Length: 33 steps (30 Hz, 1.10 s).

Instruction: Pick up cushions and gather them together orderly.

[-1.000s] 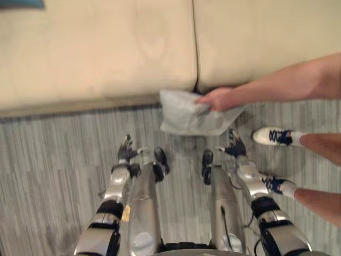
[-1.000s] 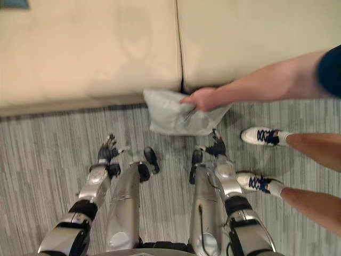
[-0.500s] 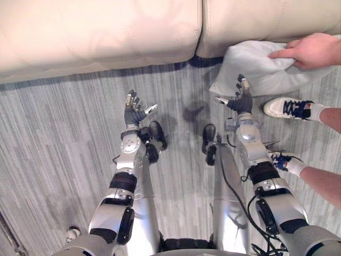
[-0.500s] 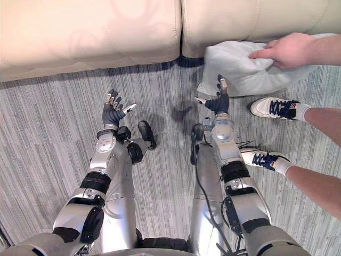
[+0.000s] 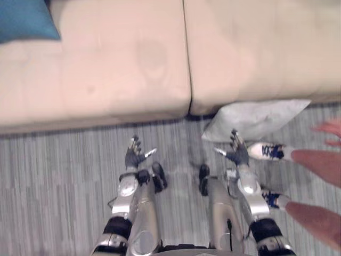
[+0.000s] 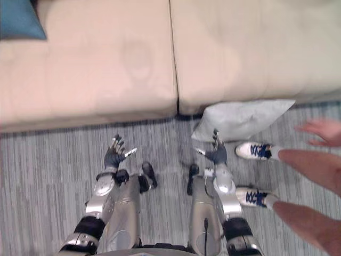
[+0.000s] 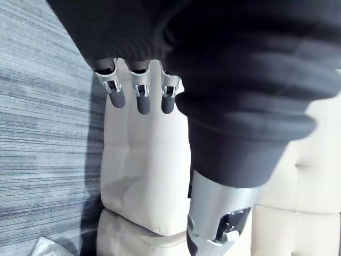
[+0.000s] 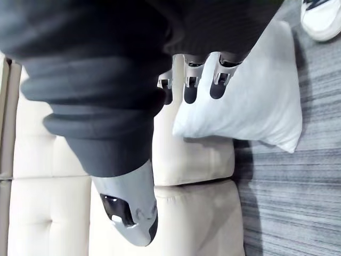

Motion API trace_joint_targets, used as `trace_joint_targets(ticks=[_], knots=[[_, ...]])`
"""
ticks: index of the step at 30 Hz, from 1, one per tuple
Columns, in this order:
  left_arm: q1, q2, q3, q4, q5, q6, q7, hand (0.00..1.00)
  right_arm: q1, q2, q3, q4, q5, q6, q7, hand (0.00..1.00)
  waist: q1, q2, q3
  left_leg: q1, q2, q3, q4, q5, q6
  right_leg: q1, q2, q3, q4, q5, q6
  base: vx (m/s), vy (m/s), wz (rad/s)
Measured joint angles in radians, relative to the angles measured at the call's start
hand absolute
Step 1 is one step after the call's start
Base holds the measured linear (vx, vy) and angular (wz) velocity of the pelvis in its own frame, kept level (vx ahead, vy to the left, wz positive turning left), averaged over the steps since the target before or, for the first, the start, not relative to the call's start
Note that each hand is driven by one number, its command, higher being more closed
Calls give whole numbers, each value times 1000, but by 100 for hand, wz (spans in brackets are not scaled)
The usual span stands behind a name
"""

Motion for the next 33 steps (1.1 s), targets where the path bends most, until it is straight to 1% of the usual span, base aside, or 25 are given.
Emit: trace_joint_targets(ticks=[1,2,3,5,8,10,14,16,18,19,20,21,22,23,24,25,26,27,28,29,30,31,32,33], knots=[[29,16,1,40,18,1,-17,0,31,-7,-12,58,-1,1,20,0,-10,-5,-34,37,-12,-6,-37,7,-10,36,-1,-2,-34,3,1,164,-15,7],[55,28,1,68,33,2,-28,0,47,-16,-26,110,-2,3,37,0,-22,-2,-53,69,-18,-6,-64,12,-14,73,0,-6,-66,10,5,159,-7,4],[67,34,3,82,36,2,-36,0,51,-22,-33,132,-3,3,43,0,-26,-1,-58,87,-22,-6,-77,14,-14,92,-1,-7,-82,13,7,146,15,2],[95,48,10,126,68,4,-58,0,81,-41,-70,184,-12,3,72,0,-45,6,-79,152,-36,3,-136,31,-16,160,0,-6,-154,37,13,126,20,-2],[115,60,35,143,102,4,-80,0,107,-63,-105,226,-40,3,99,0,-51,15,-97,213,-44,18,-185,39,-17,230,9,0,-233,66,18,97,17,-10],[119,64,48,147,111,4,-85,0,114,-74,-112,247,-42,4,109,0,-48,20,-112,228,-46,33,-191,39,-17,240,17,21,-265,81,19,35,23,-33],[127,65,48,168,111,9,-85,0,86,-85,-133,279,-41,13,110,0,-50,38,-130,261,-47,46,-240,44,-24,256,37,95,-348,145,23,12,23,-59],[127,65,47,169,111,11,-85,0,79,-83,-153,305,-39,20,121,0,-51,36,-132,301,-49,97,-277,53,-25,258,46,152,-384,179,25,-43,34,-79],[125,65,45,168,111,11,-85,0,58,-83,-155,318,-25,25,123,0,-55,31,-135,308,-48,129,-279,51,-26,210,63,241,-382,205,31,-80,9,-115],[125,65,45,168,111,12,-85,0,46,-82,-152,317,-20,26,123,0,-55,30,-134,307,-47,138,-278,46,-28,194,69,264,-383,216,33,-125,-12,-135],[125,65,44,168,111,13,-85,0,16,-82,-147,318,-17,28,122,0,-54,27,-132,305,-43,168,-276,32,-25,164,77,295,-394,226,37,-138,3,-143],[119,62,42,168,111,21,-85,0,-17,-77,-143,326,3,40,121,0,-65,20,-127,312,-36,233,-281,24,-19,138,41,185,-391,219,-8,-157,12,-139],[116,58,40,169,111,24,-85,0,-28,-75,-143,332,6,42,119,0,-67,22,-123,323,-28,263,-284,22,-20,136,19,93,-384,225,-45,-116,27,-136],[108,50,39,169,111,27,-85,0,-46,-72,-140,346,8,42,118,0,-70,27,-119,350,6,324,-275,14,-37,136,-25,-110,-362,217,-124,-58,11,-108],[109,48,38,170,111,29,-85,0,-53,-73,-133,350,8,42,117,0,-69,26,-117,367,10,344,-263,-7,-49,137,-48,-200,-357,200,-154,-19,33,-158],[111,43,37,179,111,34,-86,0,-60,-74,-116,358,7,42,108,0,-57,27,-118,406,29,396,-257,-26,-65,155,-80,-352,-346,186,-184,11,-5,-185],[111,43,38,189,111,40,-87,0,-77,-74,-97,359,6,42,103,0,-43,31,-119,435,41,455,-260,-28,-71,169,-103,-456,-325,191,-182,2,-22,-184],[112,45,38,198,111,41,-88,0,-81,-74,-87,358,5,42,104,0,-43,30,-119,452,42,485,-261,-29,-75,169,-110,-480,-323,203,-164,39,-100,-153],[105,46,38,214,111,44,-89,0,-85,-74,-74,354,2,42,103,0,-54,27,-122,481,50,530,-254,-39,-95,166,-107,-477,-324,237,-112,108,-118,-118],[103,39,38,219,111,45,-92,0,-81,-79,-59,355,-3,42,102,0,-63,41,-121,500,84,571,-211,-52,-134,156,-75,-434,-322,252,-89,177,-140,-109],[103,34,38,219,111,45,-96,0,-76,-81,-51,355,-5,43,103,0,-63,51,-122,504,112,581,-176,-57,-150,155,-58,-427,-320,252,-89,184,-151,-116],[103,29,40,227,111,45,-105,0,-69,-79,-26,360,-9,47,103,0,-54,63,-121,488,185,530,-34,-59,-154,157,-21,-394,-311,244,-83,158,-141,-108],[103,25,38,234,111,45,-107,0,-69,-79,-7,361,-25,48,103,0,-49,70,-117,451,238,463,88,-39,-121,167,6,-367,-309,233,-91,182,-160,-121],[103,16,37,246,111,46,-107,0,-73,-80,10,362,-37,48,101,0,-48,78,-111,415,281,378,213,6,-51,185,32,-338,-315,224,-98,216,-100,-114]])
